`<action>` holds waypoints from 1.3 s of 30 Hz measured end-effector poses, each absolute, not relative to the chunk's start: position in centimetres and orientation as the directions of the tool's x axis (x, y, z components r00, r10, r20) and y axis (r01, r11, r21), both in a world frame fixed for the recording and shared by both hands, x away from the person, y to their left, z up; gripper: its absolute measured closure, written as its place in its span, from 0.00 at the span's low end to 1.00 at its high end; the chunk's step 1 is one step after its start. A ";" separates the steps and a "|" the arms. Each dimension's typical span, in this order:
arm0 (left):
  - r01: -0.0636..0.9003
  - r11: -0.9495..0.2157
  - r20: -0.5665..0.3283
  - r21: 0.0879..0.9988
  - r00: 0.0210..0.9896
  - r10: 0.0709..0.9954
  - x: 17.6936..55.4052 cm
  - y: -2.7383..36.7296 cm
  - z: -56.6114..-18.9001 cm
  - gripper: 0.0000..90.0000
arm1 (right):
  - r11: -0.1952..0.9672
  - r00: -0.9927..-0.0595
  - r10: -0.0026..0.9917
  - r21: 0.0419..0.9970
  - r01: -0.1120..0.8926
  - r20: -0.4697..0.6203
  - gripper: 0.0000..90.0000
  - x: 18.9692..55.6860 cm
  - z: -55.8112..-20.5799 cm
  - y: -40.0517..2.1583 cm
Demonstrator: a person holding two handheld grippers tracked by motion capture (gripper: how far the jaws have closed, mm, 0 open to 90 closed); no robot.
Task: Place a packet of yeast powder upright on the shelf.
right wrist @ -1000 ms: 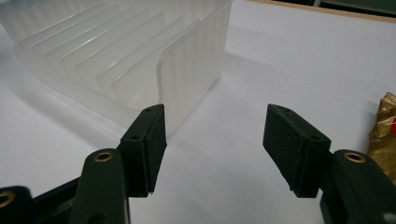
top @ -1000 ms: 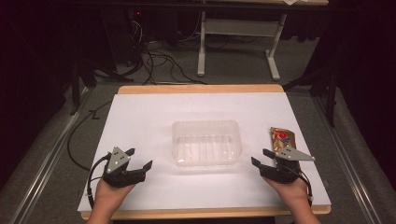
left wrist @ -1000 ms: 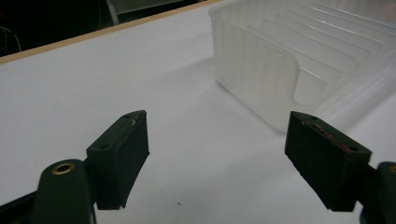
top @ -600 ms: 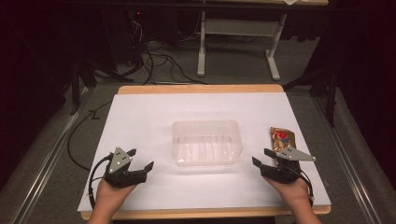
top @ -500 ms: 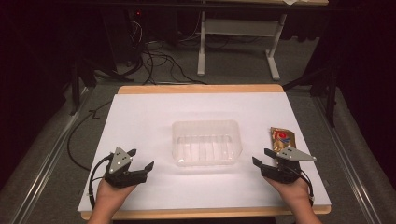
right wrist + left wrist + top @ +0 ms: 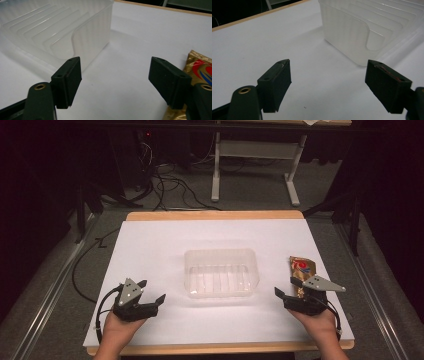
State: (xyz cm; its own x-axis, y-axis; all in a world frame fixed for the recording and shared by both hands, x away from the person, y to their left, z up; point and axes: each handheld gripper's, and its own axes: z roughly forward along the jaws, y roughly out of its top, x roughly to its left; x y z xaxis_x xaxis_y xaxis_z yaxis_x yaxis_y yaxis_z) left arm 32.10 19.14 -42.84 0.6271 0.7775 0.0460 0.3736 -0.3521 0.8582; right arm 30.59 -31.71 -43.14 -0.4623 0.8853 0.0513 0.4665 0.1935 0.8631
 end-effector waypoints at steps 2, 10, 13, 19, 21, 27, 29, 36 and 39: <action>0.374 -0.355 0.048 0.857 0.627 0.778 32.1 19.1 -42.9 0.24 | 0.186 -0.456 0.888 0.864 0.467 0.056 0.28 30.6 -43.1 -32.0; 0.383 -0.366 0.048 0.848 0.633 0.773 32.3 19.1 -43.1 0.23 | 0.164 -0.375 0.926 0.852 0.498 0.041 0.27 30.8 -43.4 -34.7; 0.382 -0.368 0.049 0.848 0.634 0.772 32.3 19.1 -43.1 0.23 | 0.153 -0.355 0.934 0.853 0.499 0.040 0.27 30.8 -43.5 -35.2; 0.384 -0.367 0.046 0.847 0.637 0.770 32.4 19.0 -43.2 0.23 | 0.136 -0.299 0.954 0.843 0.520 0.031 0.26 31.0 -43.9 -36.7; 0.384 -0.370 0.046 0.846 0.639 0.768 32.4 18.9 -43.2 0.23 | 0.126 -0.275 0.961 0.838 0.530 0.029 0.26 31.1 -44.0 -37.2; 0.383 -0.370 0.045 0.846 0.641 0.767 32.4 18.9 -43.2 0.23 | 0.070 -0.194 0.979 0.799 0.598 0.059 0.42 31.4 -44.8 -39.3; 0.383 -0.369 0.044 0.847 0.641 0.766 32.4 19.0 -43.2 0.23 | 0.046 -0.164 0.984 0.785 0.618 0.071 0.54 31.3 -45.2 -40.4; 0.383 -0.374 0.046 0.844 0.644 0.763 32.5 18.9 -43.2 0.23 | -0.096 -0.105 0.969 0.730 0.676 0.225 0.37 31.7 -46.4 -42.4; 0.383 -0.374 0.046 0.845 0.644 0.763 32.5 18.8 -43.3 0.23 | -0.076 -0.131 0.964 0.709 0.701 0.233 0.35 32.2 -46.8 -41.8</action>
State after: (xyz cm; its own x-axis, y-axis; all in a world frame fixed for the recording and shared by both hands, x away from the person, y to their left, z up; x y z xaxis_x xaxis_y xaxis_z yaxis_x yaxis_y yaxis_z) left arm 32.46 18.78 -43.26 0.6443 0.7634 0.0460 0.3829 -0.3740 0.8447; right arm 32.21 -41.76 -46.81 -0.1313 0.9637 0.2326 0.7012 -0.0755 0.7089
